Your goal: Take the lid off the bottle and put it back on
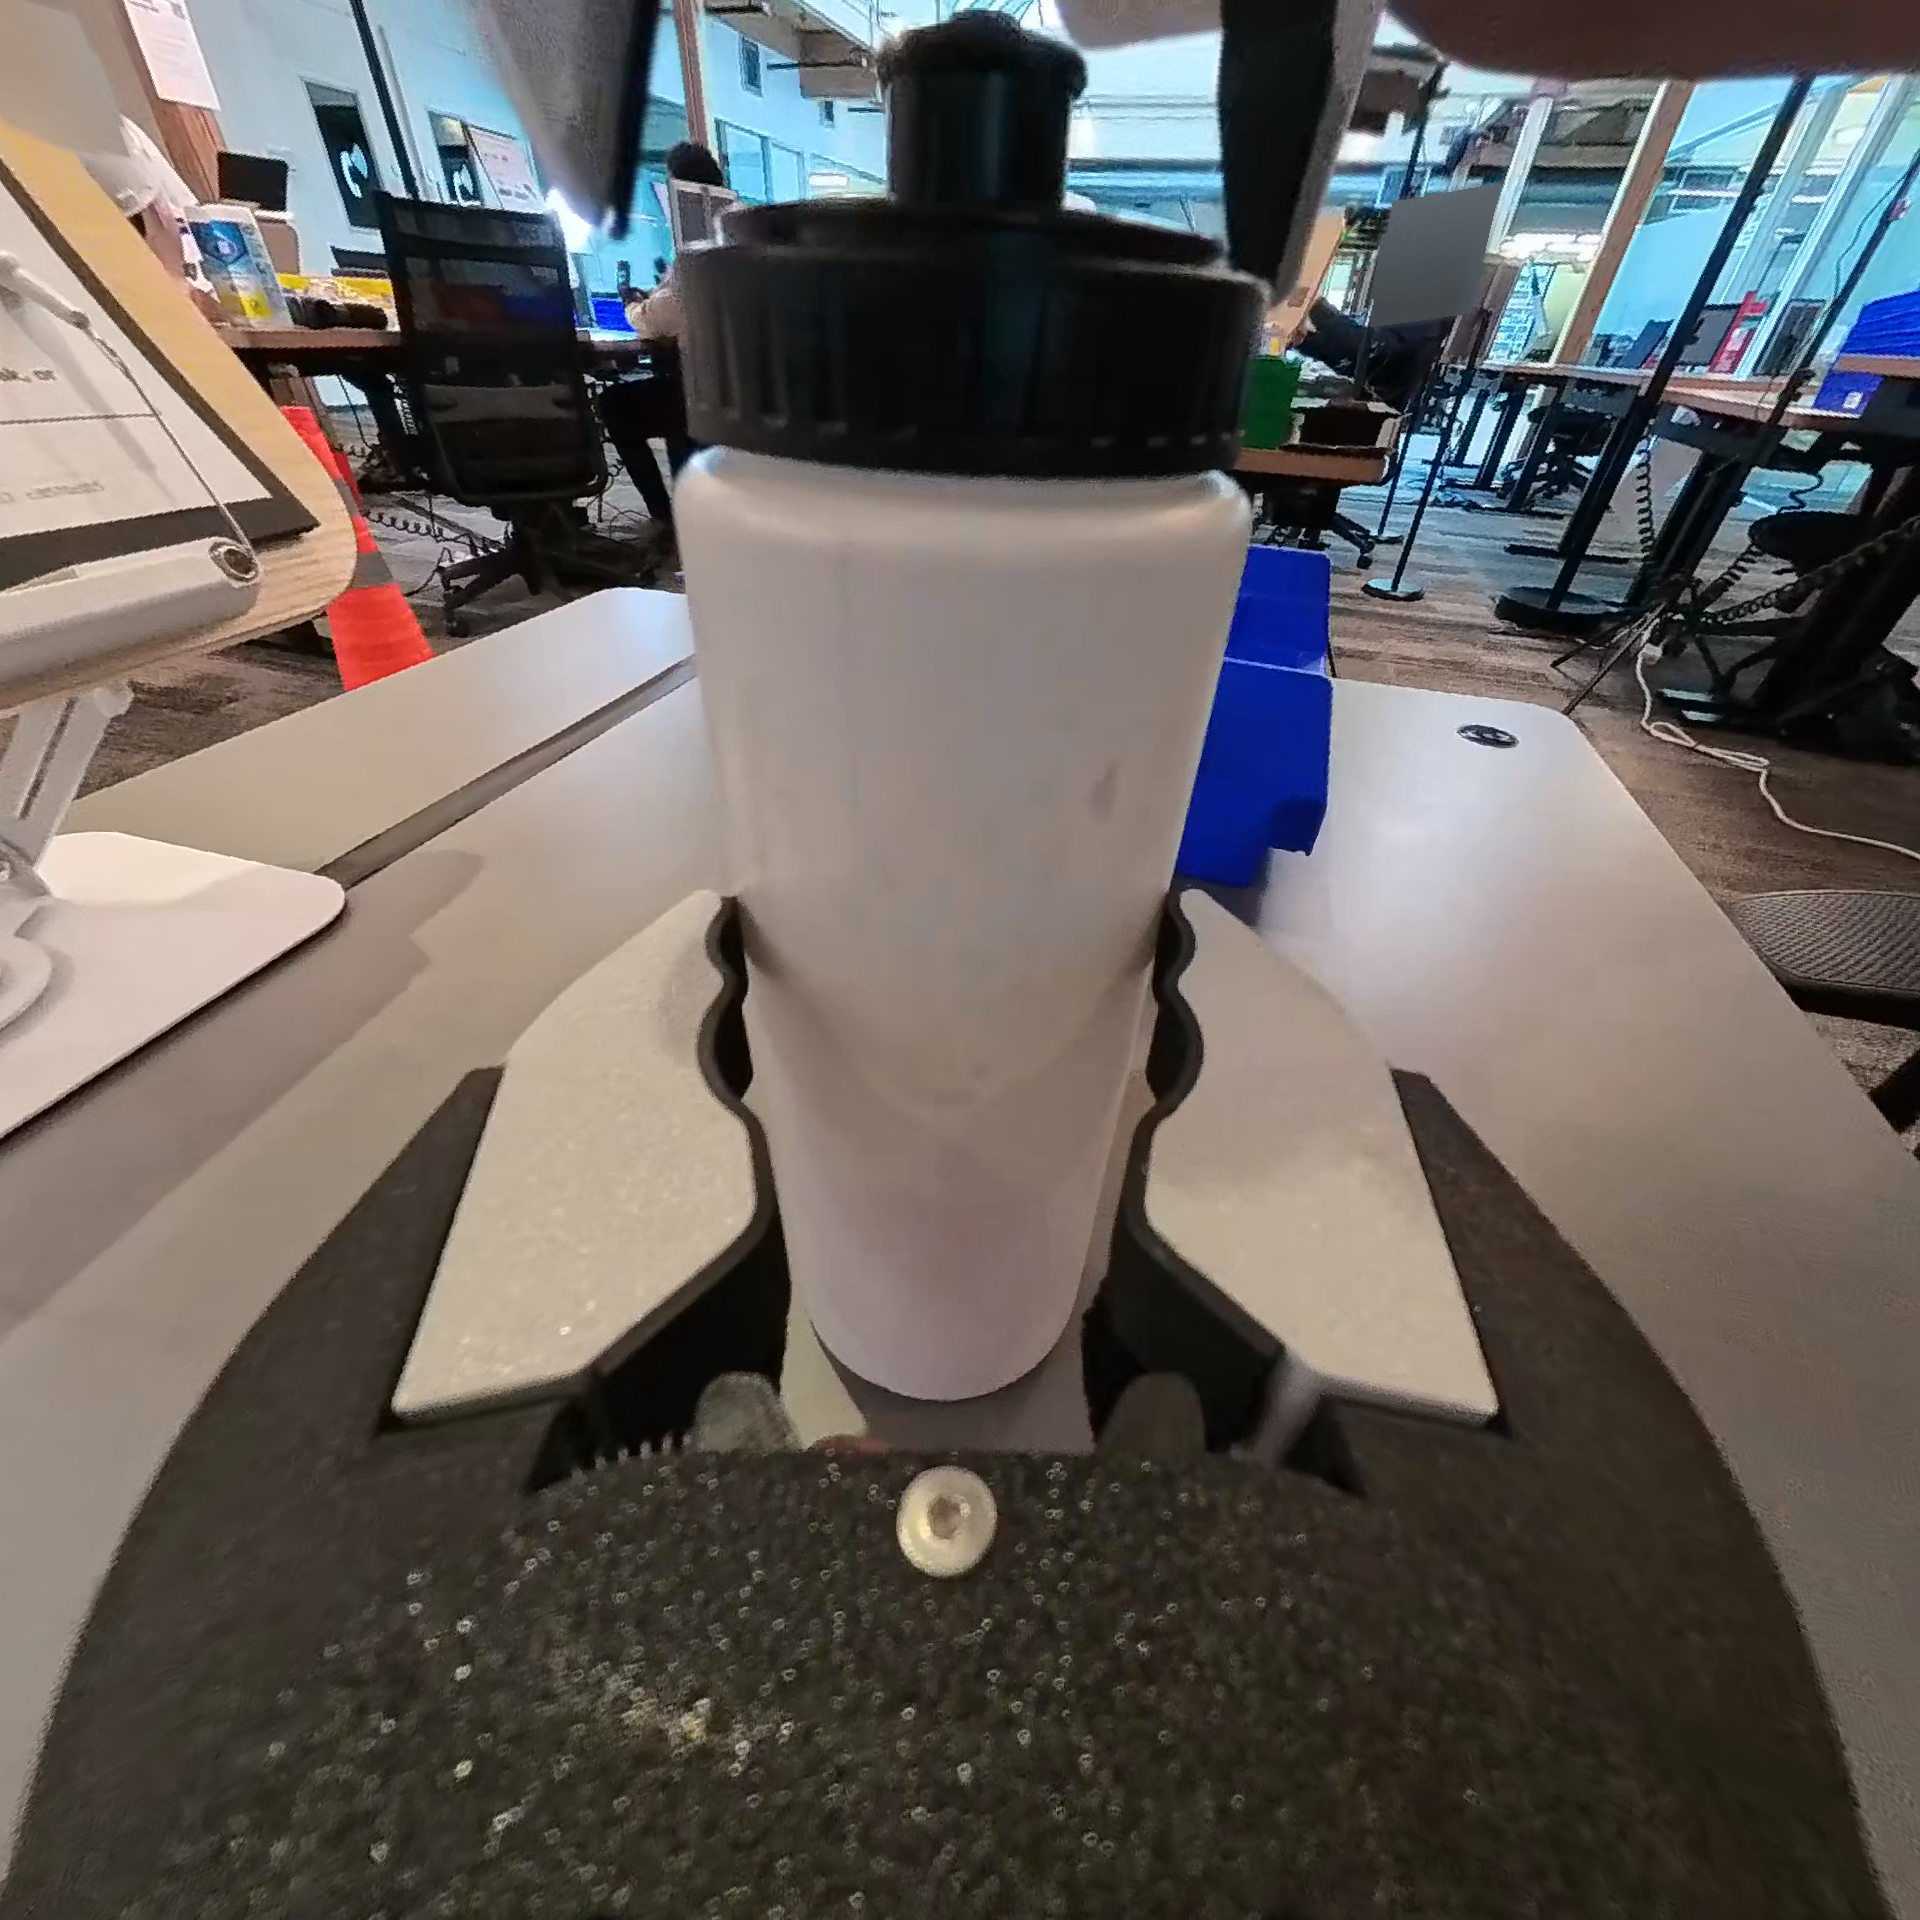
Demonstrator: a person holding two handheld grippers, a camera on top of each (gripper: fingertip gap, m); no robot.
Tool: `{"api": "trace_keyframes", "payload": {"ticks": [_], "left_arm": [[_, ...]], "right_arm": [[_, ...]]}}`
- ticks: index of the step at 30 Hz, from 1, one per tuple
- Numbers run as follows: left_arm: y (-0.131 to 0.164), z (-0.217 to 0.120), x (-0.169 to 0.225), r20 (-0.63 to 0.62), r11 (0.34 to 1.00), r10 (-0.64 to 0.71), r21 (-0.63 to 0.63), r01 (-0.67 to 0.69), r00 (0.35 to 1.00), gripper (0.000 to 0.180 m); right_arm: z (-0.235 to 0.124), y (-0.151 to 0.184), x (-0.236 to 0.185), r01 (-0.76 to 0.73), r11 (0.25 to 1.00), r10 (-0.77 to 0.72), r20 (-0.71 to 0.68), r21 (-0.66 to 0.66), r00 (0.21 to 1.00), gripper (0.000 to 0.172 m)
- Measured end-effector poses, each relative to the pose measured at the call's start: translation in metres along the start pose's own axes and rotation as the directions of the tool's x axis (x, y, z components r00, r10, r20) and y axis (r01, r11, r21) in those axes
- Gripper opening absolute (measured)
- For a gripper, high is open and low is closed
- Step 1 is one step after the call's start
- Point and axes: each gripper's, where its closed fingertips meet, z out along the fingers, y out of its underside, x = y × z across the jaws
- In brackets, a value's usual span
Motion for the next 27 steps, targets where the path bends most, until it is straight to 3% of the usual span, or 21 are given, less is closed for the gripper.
{"api": "trace_keyframes", "payload": {"ticks": [6,9,22,27], "left_arm": [[0.0,0.0002,-0.0005,-0.006,1.0,-0.004,-0.001,0.004,1.0,0.075],[0.0002,0.0004,-0.0005,0.002,1.0,-0.008,-0.005,0.008,1.0,0.075],[0.0012,0.0021,-0.0015,0.042,0.999,-0.046,-0.007,0.046,0.998,0.074],[0.0018,0.0034,-0.0014,0.074,0.999,-0.033,-0.013,0.035,0.997,0.075]], "right_arm": [[0.0103,-0.0022,0.0021,0.124,0.992,-0.124,0.018,0.026,0.992,0.07],[0.01,-0.0016,0.0022,0.114,0.993,-0.114,0.018,0.006,0.993,0.07],[0.01,0.0007,0.0045,-0.108,0.993,0.109,-0.014,0.042,0.994,0.07],[0.0107,0.0001,0.0038,-0.178,0.984,0.177,-0.044,-0.005,0.983,0.07]]}}
